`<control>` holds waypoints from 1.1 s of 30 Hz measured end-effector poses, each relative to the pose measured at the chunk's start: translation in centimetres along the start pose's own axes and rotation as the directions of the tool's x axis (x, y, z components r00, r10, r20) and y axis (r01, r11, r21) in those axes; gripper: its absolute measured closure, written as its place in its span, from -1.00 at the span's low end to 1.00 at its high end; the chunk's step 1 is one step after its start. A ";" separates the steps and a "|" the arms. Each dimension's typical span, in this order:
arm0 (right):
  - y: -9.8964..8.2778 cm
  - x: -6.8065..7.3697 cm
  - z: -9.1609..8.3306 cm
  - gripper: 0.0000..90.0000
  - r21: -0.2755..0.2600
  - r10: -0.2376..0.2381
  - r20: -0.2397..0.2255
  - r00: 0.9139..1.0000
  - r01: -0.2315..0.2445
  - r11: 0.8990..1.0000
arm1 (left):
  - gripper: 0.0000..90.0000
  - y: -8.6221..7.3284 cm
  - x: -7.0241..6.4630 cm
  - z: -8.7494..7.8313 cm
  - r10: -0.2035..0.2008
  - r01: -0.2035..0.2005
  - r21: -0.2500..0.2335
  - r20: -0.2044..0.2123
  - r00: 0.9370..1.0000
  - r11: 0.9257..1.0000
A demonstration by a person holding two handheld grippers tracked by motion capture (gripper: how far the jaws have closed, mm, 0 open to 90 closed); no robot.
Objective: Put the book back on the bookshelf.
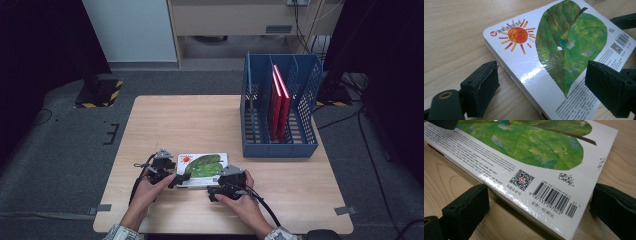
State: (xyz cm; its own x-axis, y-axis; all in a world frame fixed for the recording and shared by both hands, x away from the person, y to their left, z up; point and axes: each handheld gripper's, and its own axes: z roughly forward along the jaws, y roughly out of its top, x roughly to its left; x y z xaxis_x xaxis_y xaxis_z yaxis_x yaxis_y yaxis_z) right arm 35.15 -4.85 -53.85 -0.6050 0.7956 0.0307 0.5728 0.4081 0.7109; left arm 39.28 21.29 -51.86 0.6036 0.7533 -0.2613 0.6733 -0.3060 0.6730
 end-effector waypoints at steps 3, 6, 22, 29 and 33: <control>0.0 0.0 0.0 -0.95 0.000 0.000 -0.001 1.000 0.000 1.000 | -0.71 -0.2 0.0 0.3 0.005 -0.005 0.020 0.003 1.000 1.000; 0.0 0.0 0.0 -0.95 -0.001 -0.001 0.000 1.000 0.001 1.000 | -0.71 -0.2 0.1 0.3 -0.004 0.004 0.027 0.010 1.000 1.000; 0.0 0.0 0.0 -0.95 0.000 0.002 0.000 1.000 -0.002 1.000 | -0.60 -0.2 0.4 0.1 -0.037 0.036 0.023 0.049 0.998 0.999; 0.0 0.0 0.0 -0.94 -0.002 0.008 0.002 1.000 -0.008 1.000 | -0.49 0.2 0.5 -0.5 -0.049 0.051 -0.025 0.051 0.997 0.998; 0.0 0.0 0.0 -0.94 0.004 -0.002 0.004 1.000 0.002 1.000 | -0.46 0.2 0.5 -0.6 -0.064 0.067 -0.037 0.062 0.996 0.997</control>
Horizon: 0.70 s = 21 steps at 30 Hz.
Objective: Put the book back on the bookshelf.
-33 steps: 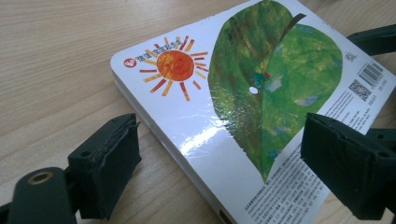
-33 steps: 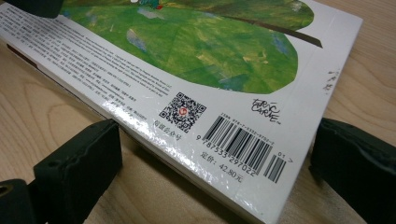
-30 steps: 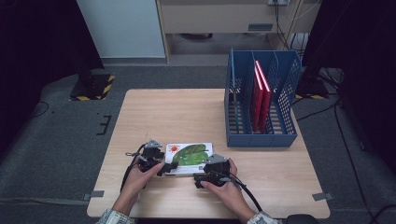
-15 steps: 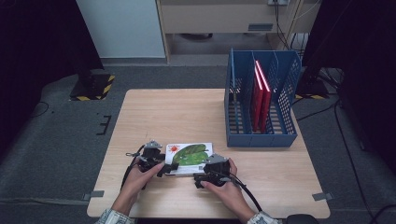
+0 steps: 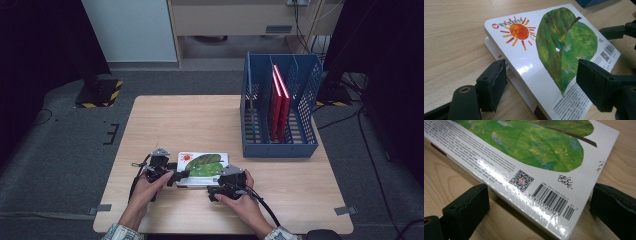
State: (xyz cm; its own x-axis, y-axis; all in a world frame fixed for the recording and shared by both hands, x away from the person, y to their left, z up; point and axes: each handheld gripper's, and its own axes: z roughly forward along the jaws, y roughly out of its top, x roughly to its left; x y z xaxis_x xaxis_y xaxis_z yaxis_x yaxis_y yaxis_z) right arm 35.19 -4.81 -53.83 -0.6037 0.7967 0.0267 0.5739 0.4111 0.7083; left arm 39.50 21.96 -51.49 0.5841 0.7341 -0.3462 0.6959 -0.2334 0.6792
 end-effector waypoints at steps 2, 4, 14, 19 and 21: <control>0.0 0.0 0.0 -0.94 0.002 -0.008 0.004 1.000 0.008 1.000 | -0.45 0.1 0.0 0.0 0.001 -0.001 0.002 0.000 1.000 1.000; 0.0 0.1 0.0 -0.95 0.001 -0.014 0.007 1.000 0.014 1.000 | -0.46 0.2 0.0 -0.1 0.006 -0.006 0.000 -0.003 1.000 1.000; 0.1 0.4 0.2 -1.00 0.008 0.003 0.029 1.000 -0.004 1.000 | -0.44 0.7 -0.6 -0.6 0.015 -0.015 -0.020 -0.009 1.000 1.000; 0.3 0.6 0.4 -1.00 0.005 0.036 0.058 0.998 -0.036 0.999 | -0.44 0.9 -0.9 -0.7 0.021 -0.021 -0.028 -0.015 1.000 0.999; 0.3 0.6 0.4 -1.00 0.002 0.053 0.065 0.996 -0.054 0.999 | -0.44 1.0 -1.1 -0.9 0.027 -0.028 -0.039 -0.016 1.000 0.999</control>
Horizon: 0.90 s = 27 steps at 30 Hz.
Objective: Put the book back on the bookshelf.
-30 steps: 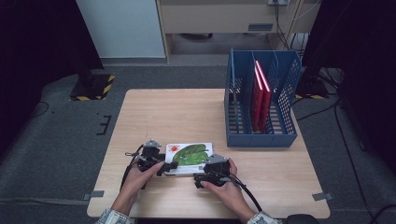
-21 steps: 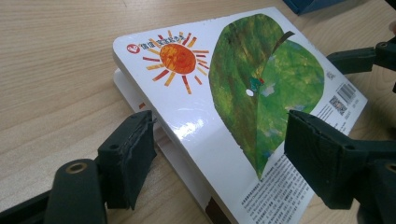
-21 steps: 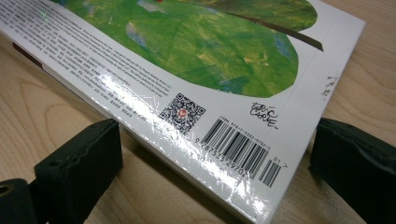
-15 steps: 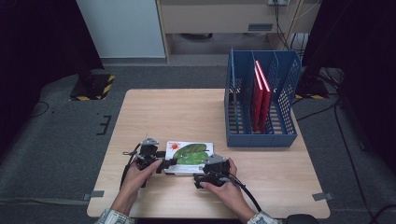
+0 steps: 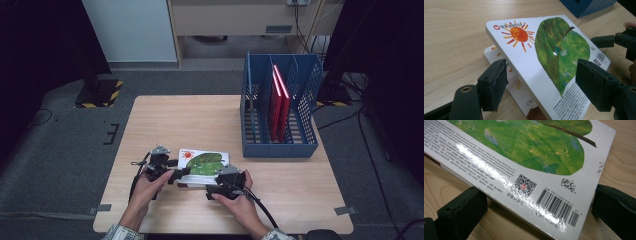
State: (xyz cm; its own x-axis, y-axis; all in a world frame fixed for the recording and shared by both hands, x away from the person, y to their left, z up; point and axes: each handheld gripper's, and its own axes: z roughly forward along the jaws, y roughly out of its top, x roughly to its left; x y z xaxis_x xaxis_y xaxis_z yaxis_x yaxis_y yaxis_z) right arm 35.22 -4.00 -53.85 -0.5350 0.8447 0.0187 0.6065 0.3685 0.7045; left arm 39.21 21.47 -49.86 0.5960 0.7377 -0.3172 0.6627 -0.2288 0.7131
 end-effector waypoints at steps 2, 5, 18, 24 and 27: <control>0.0 -0.1 0.0 -0.99 -0.009 0.019 -0.009 1.000 -0.019 1.000 | -0.43 0.0 0.0 0.0 0.004 -0.004 -0.005 0.003 1.000 1.000; 0.0 -0.3 -0.1 -0.99 -0.014 0.035 -0.022 0.999 -0.035 0.999 | -0.46 -0.1 0.2 0.2 -0.005 0.005 -0.001 0.017 1.000 1.000; 0.0 -0.6 -0.2 -0.88 -0.032 0.072 -0.040 0.997 -0.074 0.997 | -0.71 -0.8 0.5 1.7 -0.027 0.026 0.050 0.025 0.999 0.998; 0.0 -0.7 -0.1 -0.87 -0.028 0.017 -0.030 0.999 -0.018 0.999 | -0.71 -1.0 1.0 2.1 -0.020 0.021 0.056 -0.014 1.000 0.998; 0.2 -0.9 0.1 -0.88 -0.020 -0.013 -0.031 0.999 0.013 1.000 | -0.73 -0.9 1.2 2.7 -0.005 0.006 0.066 -0.017 1.000 0.998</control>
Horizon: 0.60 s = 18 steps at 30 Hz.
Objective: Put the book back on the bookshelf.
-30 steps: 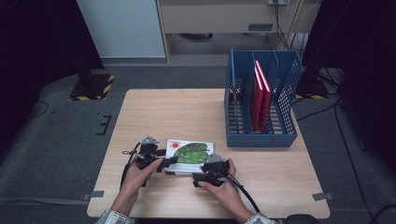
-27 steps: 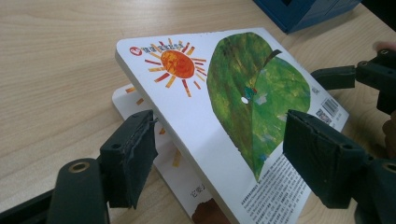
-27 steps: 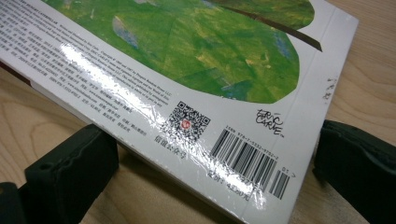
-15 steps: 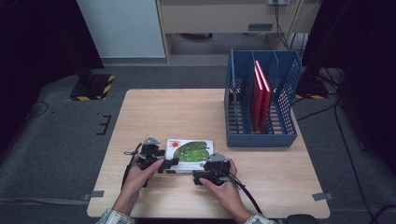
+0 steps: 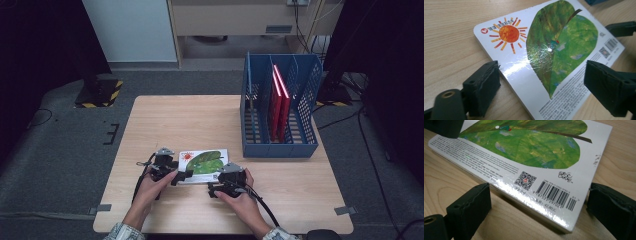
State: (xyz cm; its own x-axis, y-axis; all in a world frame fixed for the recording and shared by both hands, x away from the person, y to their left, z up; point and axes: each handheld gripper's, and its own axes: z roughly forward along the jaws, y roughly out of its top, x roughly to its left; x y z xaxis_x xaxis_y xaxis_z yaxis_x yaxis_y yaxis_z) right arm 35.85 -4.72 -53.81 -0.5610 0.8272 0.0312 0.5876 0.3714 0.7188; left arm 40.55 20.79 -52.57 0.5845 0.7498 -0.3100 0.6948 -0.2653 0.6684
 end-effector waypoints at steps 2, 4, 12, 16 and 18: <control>0.2 -0.2 0.2 -0.90 0.004 -0.020 -0.003 1.000 0.020 1.000 | -0.73 0.2 0.1 0.2 0.005 -0.005 -0.007 -0.008 1.000 1.000; 0.3 -0.4 0.3 -0.91 -0.004 -0.021 -0.013 1.000 0.021 1.000 | -0.73 0.2 0.2 0.4 0.003 -0.004 -0.021 -0.015 1.000 1.000; 1.0 -1.2 0.7 -0.96 -0.015 -0.018 -0.067 0.998 0.017 1.000 | -0.53 0.2 -0.2 0.5 0.049 -0.051 -0.017 -0.085 0.995 0.999; 0.7 -1.3 0.1 -0.90 -0.002 -0.046 -0.066 0.997 0.046 0.999 | -0.48 -0.1 -1.0 0.4 0.080 -0.081 0.001 -0.104 0.991 0.997; 0.4 -1.4 -0.4 -0.87 0.007 -0.050 -0.071 0.996 0.051 0.999 | -0.46 -0.3 -1.7 0.4 0.101 -0.100 0.017 -0.110 0.989 0.995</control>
State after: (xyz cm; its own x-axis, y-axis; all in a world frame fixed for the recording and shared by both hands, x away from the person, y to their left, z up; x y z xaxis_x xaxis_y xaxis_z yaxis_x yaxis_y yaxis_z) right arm 36.59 -5.92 -53.29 -0.6300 0.7753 0.0446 0.5627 0.4161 0.7143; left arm 39.49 19.36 -52.49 0.6025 0.7810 -0.1646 0.6399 -0.3494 0.6845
